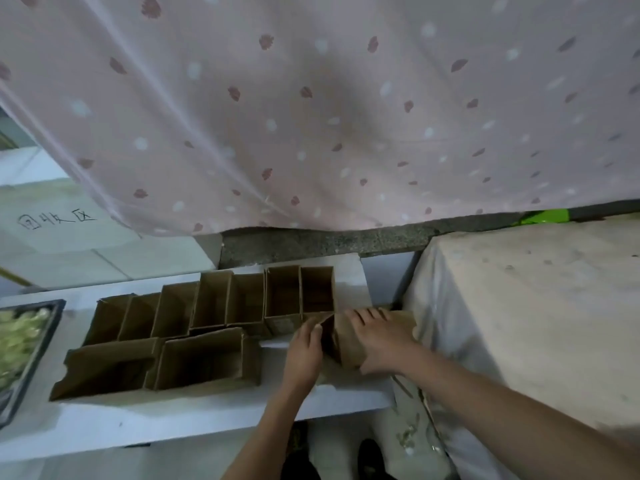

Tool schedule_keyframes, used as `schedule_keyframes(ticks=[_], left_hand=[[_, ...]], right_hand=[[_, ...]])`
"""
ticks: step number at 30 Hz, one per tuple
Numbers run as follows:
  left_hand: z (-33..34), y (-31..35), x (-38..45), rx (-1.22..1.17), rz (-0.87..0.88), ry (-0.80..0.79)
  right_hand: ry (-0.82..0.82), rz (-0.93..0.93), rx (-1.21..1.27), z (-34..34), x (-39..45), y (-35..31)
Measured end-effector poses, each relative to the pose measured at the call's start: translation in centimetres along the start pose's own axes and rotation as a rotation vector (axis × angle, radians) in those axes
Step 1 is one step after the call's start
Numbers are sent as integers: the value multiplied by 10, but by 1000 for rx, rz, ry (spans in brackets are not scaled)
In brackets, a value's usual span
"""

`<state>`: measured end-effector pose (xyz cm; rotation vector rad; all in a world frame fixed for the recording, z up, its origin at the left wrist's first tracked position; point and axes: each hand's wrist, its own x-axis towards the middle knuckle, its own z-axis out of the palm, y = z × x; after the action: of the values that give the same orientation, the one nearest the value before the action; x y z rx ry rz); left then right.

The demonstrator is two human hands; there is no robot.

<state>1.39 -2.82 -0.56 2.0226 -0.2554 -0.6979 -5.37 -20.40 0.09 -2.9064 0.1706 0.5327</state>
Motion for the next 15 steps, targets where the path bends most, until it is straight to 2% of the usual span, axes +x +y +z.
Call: schedule_keyframes(ticks=[3, 9, 15], left_hand=[[-1, 2, -9, -122, -61, 98], [2, 8, -19, 48, -78, 146], [-11, 4, -20, 2, -194, 169]], right_hand=[[58, 15, 163, 2, -14, 16], [208, 1, 435, 7, -37, 16], [138, 40, 614, 24, -45, 8]])
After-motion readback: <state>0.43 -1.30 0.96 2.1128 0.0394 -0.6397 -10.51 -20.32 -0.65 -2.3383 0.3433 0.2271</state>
